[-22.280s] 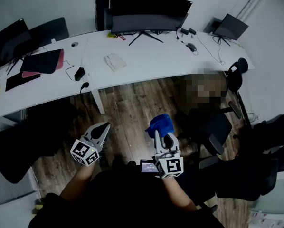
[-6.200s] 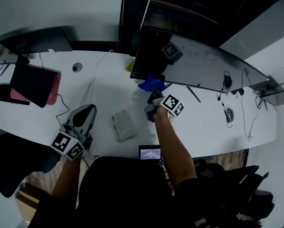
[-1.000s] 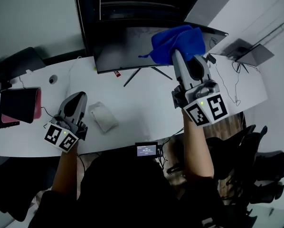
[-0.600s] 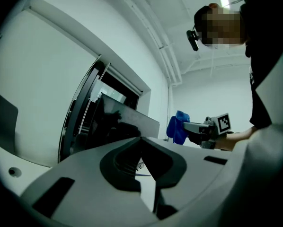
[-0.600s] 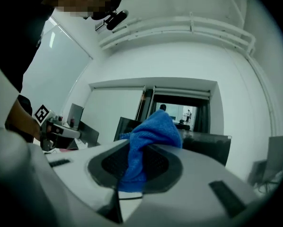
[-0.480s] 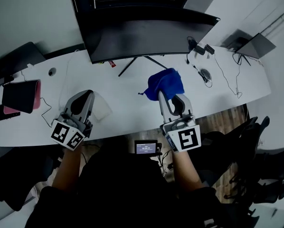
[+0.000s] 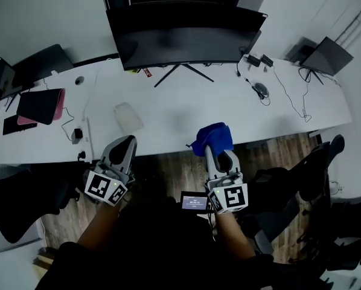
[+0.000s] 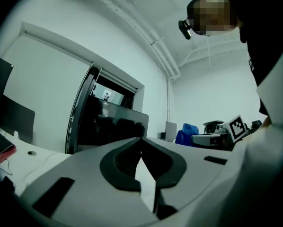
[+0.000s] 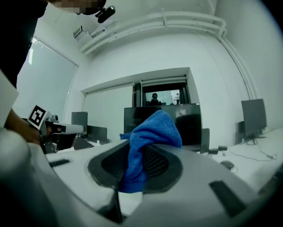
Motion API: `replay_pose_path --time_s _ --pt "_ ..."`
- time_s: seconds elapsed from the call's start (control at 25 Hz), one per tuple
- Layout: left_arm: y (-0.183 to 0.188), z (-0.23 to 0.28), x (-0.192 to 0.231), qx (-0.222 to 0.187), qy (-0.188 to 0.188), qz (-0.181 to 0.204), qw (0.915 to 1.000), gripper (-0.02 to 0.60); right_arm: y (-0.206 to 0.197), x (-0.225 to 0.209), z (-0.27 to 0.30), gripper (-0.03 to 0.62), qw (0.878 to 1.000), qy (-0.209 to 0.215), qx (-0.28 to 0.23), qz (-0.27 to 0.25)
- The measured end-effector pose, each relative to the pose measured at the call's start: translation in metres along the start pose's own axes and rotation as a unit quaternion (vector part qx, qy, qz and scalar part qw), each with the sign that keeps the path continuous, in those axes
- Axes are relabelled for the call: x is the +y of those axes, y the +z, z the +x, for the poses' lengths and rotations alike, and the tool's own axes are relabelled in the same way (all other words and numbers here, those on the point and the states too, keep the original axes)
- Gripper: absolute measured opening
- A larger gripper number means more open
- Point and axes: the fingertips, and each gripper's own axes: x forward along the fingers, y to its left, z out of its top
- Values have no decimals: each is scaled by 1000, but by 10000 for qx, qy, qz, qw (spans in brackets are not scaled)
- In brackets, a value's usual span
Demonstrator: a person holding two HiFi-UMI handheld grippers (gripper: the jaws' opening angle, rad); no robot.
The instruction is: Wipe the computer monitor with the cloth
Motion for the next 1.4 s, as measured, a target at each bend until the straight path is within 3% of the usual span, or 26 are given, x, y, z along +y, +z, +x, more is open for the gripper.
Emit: replay_pose_path --time_s 0.24,0.44,0.8,1.04,1.4 --pt "2 -60 -42 -79 305 263 9992 -5 -6 19 -51 63 9999 -95 -113 41" --pt "4 -95 -63 135 321 338 9988 -5 -8 47 -78 64 9998 114 -63 135" --pt "13 -145 -71 105 -53 249 9996 -5 4 94 -119 64 10000 -34 60 -64" --pt "5 -219 -68 183 -256 22 9995 -5 4 171 -160 64 9998 -147 11 -142" --pt "-2 -334 -52 168 -115 -62 9998 -5 -22 267 -215 64 9981 -412 366 265"
